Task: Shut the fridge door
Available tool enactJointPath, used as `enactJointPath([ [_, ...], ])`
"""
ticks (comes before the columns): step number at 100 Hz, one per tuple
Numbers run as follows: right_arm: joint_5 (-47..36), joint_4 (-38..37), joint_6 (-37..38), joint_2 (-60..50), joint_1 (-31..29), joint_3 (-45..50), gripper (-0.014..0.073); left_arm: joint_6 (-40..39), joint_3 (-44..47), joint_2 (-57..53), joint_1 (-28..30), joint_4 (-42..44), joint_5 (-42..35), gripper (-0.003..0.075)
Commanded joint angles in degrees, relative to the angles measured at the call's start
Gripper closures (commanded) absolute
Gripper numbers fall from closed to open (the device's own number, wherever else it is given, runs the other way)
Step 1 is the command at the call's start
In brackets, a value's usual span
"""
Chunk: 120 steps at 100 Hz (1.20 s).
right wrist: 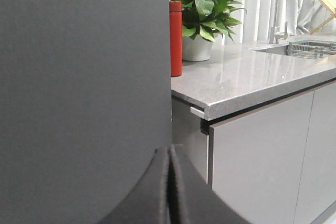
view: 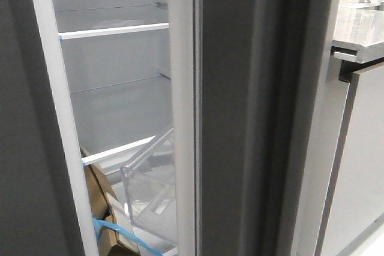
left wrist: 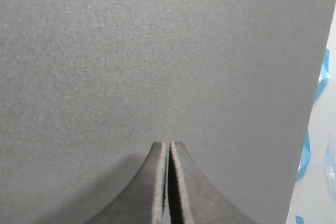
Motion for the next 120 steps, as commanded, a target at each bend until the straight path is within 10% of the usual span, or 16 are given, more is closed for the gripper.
enactJointPath([
  [1, -1.73, -0.55, -0.47, 4.17, -0.22, -7.30, 0.0670, -0.20, 1.60, 1.09, -0.27, -0.09, -4.40, 0.0741],
  [77, 11.11, -0.55, -0.47, 35.54, 23.26, -56.23, 0.0670, -0.20, 1.60, 1.09, -0.27, -0.09, -4.40, 0.0741],
  [120, 11.68, -0.55, -0.47, 44.99, 33.86, -65.46, 0.0670, -0.20, 1.60, 1.09, -0.27, -0.09, -4.40, 0.0741],
])
